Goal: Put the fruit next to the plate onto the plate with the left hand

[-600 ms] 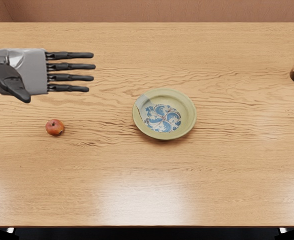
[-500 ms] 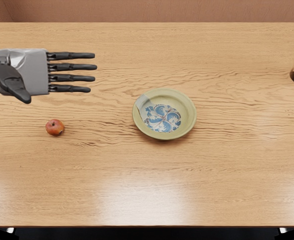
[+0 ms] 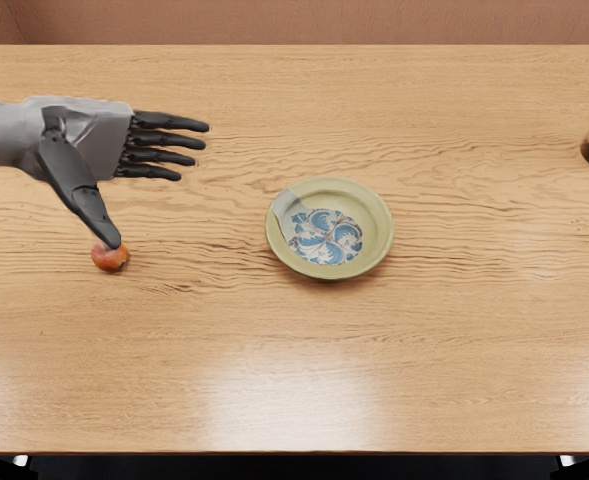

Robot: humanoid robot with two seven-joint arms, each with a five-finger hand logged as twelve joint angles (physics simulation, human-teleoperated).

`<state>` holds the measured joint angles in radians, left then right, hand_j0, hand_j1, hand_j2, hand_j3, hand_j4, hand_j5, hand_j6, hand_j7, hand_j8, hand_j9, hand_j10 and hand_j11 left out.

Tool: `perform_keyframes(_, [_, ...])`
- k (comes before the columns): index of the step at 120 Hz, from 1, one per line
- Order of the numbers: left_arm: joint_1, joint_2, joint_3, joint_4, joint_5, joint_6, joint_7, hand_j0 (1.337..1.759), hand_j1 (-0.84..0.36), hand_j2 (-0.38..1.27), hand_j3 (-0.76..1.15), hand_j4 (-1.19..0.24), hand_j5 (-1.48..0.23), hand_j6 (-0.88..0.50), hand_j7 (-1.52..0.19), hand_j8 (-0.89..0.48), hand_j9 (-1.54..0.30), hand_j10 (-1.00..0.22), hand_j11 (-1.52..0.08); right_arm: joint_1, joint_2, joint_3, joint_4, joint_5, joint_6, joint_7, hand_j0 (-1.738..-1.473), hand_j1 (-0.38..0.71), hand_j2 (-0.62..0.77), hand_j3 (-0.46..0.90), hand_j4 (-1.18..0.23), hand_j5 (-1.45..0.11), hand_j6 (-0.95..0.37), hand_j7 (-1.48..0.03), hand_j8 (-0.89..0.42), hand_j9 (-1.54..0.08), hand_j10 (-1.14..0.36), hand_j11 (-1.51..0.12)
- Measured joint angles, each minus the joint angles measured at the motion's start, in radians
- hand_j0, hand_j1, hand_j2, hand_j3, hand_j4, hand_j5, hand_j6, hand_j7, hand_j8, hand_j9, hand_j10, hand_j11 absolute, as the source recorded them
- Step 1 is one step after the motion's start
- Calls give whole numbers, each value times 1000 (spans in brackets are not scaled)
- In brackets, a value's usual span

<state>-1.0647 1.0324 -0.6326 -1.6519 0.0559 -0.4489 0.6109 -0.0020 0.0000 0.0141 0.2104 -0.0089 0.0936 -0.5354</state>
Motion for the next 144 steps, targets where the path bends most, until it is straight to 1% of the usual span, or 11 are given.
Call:
perform_keyframes(11, [49, -35, -5, -32, 262, 151, 0, 1658, 327, 3, 0, -18, -24, -18, -24, -18, -24, -18, -24, 2, 0, 1, 0, 0, 0, 0, -1658, -349, 0, 0, 0, 0, 0, 0, 0, 0, 0, 0])
perform_keyframes(19, [144, -86, -5, -44, 454, 239, 0, 1658, 327, 3, 0, -19, -24, -19, -24, -19, -24, -19, -24, 3, 0, 1, 0, 0, 0, 0, -1658, -349, 0, 0, 0, 0, 0, 0, 0, 0, 0, 0])
perform_keyframes(23, [168, -94, -4, -47, 530, 271, 0, 1658, 327, 4, 0, -20, -24, -20, -24, -20, -24, -20, -24, 3, 0, 1, 0, 0, 0, 0, -1658, -349, 0, 0, 0, 0, 0, 0, 0, 0, 0, 0])
perform_keyframes(29, [193, -99, -4, -52, 617, 304, 0, 1658, 327, 4, 0, -20, -24, -21, -24, -21, -24, -20, -24, 3, 0, 1, 0, 0, 0, 0, -1658, -349, 0, 0, 0, 0, 0, 0, 0, 0, 0, 0])
perform_keyframes(42, [248, -114, -3, -64, 750, 352, 0, 1658, 329, 5, 0, -21, -24, -22, -24, -21, -24, -21, -23, 3, 0, 1, 0, 0, 0, 0, -1658, -349, 0, 0, 0, 0, 0, 0, 0, 0, 0, 0])
perform_keyframes(64, [309, -116, 5, -70, 823, 374, 0, 1658, 327, 6, 0, -24, -26, -25, -26, -25, -26, -23, -25, 4, 0, 1, 0, -1, 0, 0, -1658, -349, 0, 0, 0, 0, 0, 0, 0, 0, 0, 0])
perform_keyframes(76, [336, -137, 18, -69, 868, 398, 0, 1658, 313, 8, 0, -36, -41, -37, -41, -37, -41, -35, -41, 4, 0, 1, 0, -1, 0, 0, -1658, -349, 0, 0, 0, 0, 0, 0, 0, 0, 0, 0])
perform_keyframes(100, [339, -150, 87, -51, 978, 492, 0, 1658, 288, 13, 0, -58, -70, -59, -69, -59, -69, -57, -69, 4, 0, 1, 0, 0, 0, 0, -1658, -349, 0, 0, 0, 0, 0, 0, 0, 0, 0, 0])
perform_keyframes(113, [340, -169, 121, -37, 1015, 533, 0, 1658, 279, 15, 0, -66, -80, -67, -79, -67, -79, -65, -79, 4, 0, 1, 1, 0, 0, 0, -1658, -349, 0, 0, 0, 0, 0, 0, 0, 0, 0, 0])
perform_keyframes(126, [358, -184, 138, -24, 1037, 564, 0, 1658, 269, 17, 0, -74, -90, -76, -90, -76, -90, -74, -89, 4, 0, 1, 1, 0, 0, 0, -1658, -349, 0, 0, 0, 0, 0, 0, 0, 0, 0, 0])
perform_keyframes(144, [358, -190, 145, -17, 1048, 577, 0, 1658, 180, 32, 0, -149, -188, -151, -187, -150, -187, -149, -187, 4, 0, 1, 1, 0, 0, 0, -1658, -349, 0, 0, 0, 0, 0, 0, 0, 0, 0, 0])
